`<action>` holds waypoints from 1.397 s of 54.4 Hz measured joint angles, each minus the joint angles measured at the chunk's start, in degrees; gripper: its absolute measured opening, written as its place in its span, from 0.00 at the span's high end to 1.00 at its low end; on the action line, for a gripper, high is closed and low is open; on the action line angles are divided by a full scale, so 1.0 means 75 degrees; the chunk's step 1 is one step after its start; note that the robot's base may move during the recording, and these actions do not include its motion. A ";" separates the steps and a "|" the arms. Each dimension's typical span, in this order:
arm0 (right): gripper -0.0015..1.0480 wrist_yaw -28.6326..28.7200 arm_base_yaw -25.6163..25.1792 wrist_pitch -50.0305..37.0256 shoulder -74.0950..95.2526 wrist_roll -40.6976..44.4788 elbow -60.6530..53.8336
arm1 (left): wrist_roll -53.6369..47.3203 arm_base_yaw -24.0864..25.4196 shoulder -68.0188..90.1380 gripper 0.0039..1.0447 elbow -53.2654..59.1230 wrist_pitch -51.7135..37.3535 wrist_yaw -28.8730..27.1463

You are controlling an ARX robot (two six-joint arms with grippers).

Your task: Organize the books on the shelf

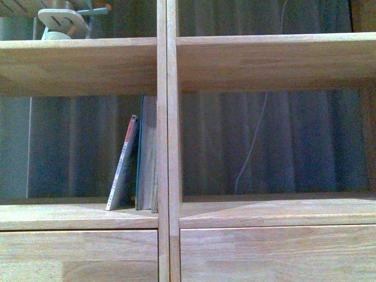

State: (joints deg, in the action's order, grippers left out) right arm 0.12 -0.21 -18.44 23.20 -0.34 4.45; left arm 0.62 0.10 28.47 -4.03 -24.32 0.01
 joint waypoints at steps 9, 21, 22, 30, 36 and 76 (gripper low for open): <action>0.97 0.0000 0.0000 0.0248 -0.0434 0.0000 -0.0166 | 0.0000 -0.0003 -0.0519 0.98 0.0146 0.0356 0.0000; 0.97 -0.0003 0.0000 0.0615 -0.0953 0.0000 -0.0326 | -0.0003 -0.0003 -0.1052 0.98 0.0455 0.0530 -0.0015; 0.97 -0.0003 0.0000 0.0568 -0.0988 0.0003 -0.0370 | -0.0003 0.0000 -0.1105 0.98 0.0455 0.0580 0.0006; 0.97 -0.0003 0.0000 0.0659 -0.1303 0.0003 -0.0475 | -0.0006 -0.0003 -0.1536 0.98 0.0455 0.0970 -0.0006; 0.97 0.0000 0.0000 0.0874 -0.1518 0.0003 -0.0475 | -0.0006 -0.0003 -0.1818 0.98 0.0455 0.1256 -0.0006; 0.97 0.0006 0.0000 0.2448 -0.3048 0.0006 -0.0472 | -0.0015 -0.0003 -0.3745 0.97 0.0452 0.3220 -0.0003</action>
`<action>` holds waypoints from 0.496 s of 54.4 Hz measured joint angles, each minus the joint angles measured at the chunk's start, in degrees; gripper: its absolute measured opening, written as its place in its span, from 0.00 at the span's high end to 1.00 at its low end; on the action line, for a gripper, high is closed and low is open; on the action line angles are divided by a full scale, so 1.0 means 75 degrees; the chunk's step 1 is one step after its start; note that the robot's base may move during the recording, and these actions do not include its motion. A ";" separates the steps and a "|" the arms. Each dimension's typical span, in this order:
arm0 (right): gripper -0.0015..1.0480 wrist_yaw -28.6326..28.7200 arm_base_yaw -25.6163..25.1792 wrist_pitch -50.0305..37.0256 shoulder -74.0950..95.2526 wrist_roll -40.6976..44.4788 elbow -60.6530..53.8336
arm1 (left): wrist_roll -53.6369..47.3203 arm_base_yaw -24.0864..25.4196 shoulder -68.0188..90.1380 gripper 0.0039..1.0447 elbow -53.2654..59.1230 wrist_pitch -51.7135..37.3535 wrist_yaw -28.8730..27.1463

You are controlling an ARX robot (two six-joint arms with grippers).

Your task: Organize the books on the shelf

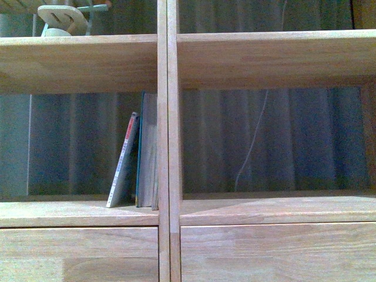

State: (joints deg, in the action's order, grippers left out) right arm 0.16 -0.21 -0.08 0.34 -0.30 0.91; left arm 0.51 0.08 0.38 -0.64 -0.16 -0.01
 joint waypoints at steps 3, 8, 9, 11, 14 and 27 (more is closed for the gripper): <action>0.96 -0.0003 0.0000 0.0000 0.0003 0.0012 0.0000 | -0.0006 0.0000 0.0000 0.87 0.0000 0.0000 0.0000; 0.81 -0.0003 0.0000 0.0000 0.0003 0.0012 0.0000 | -0.0006 0.0000 0.0000 0.72 0.0000 0.0000 0.0000; 0.79 -0.0003 0.0000 0.0000 0.0003 0.0015 0.0000 | -0.0006 0.0000 0.0000 0.68 0.0000 0.0000 0.0000; 0.73 0.0000 0.0000 0.0000 0.0000 0.0015 0.0000 | -0.0006 0.0000 0.0000 0.63 0.0000 0.0000 0.0000; 0.63 0.0000 0.0000 0.0000 0.0000 0.0015 0.0000 | -0.0006 0.0000 0.0000 0.53 0.0000 0.0000 0.0000; 0.25 0.0000 0.0000 0.0000 0.0003 0.0015 0.0000 | -0.0006 0.0000 0.0000 0.14 0.0000 0.0000 0.0000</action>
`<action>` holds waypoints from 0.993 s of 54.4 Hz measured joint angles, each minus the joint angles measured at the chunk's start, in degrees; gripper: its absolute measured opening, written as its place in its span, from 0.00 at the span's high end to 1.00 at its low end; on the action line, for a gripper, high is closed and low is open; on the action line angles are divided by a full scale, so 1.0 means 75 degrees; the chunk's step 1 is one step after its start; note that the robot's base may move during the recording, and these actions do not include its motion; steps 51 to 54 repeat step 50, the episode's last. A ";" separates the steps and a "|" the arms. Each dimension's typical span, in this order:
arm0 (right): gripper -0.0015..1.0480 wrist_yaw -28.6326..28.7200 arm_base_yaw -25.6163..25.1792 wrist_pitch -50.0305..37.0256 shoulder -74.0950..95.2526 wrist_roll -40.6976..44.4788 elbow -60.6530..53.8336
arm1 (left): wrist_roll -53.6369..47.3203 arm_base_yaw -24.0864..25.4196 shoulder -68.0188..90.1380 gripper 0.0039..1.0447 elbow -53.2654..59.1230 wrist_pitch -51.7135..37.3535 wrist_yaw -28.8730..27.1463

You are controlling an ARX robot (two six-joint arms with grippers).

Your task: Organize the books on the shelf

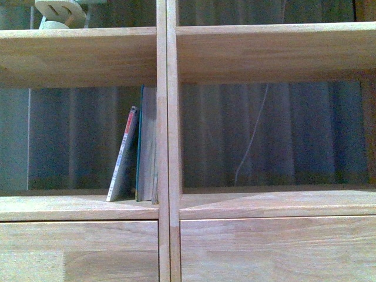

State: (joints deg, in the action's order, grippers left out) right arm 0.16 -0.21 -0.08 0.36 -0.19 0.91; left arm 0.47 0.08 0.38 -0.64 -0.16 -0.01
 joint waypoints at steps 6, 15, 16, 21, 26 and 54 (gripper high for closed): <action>0.10 -0.0003 0.0000 0.0000 -0.0003 0.0000 0.0000 | -0.0017 0.0000 0.0000 0.06 0.0000 0.0000 0.0000; 0.07 0.0000 0.0000 0.0000 -0.0003 -0.0003 0.0000 | -0.0020 0.0000 -0.0003 0.06 0.0000 0.0000 0.0000; 0.07 0.0000 0.0000 0.0000 -0.0003 0.0000 0.0000 | -0.0023 0.0000 0.0000 0.06 0.0000 0.0000 0.0000; 0.07 0.0000 0.0000 0.0000 -0.0003 0.0000 0.0000 | -0.0023 0.0000 -0.0003 0.06 0.0000 0.0000 0.0000; 0.07 0.0000 0.0000 0.0000 0.0000 -0.0003 0.0000 | -0.0023 0.0000 0.0000 0.06 0.0000 0.0000 0.0000; 0.07 0.0000 0.0000 0.0000 0.0000 -0.0003 0.0000 | -0.0023 0.0000 -0.0003 0.06 0.0000 0.0000 0.0000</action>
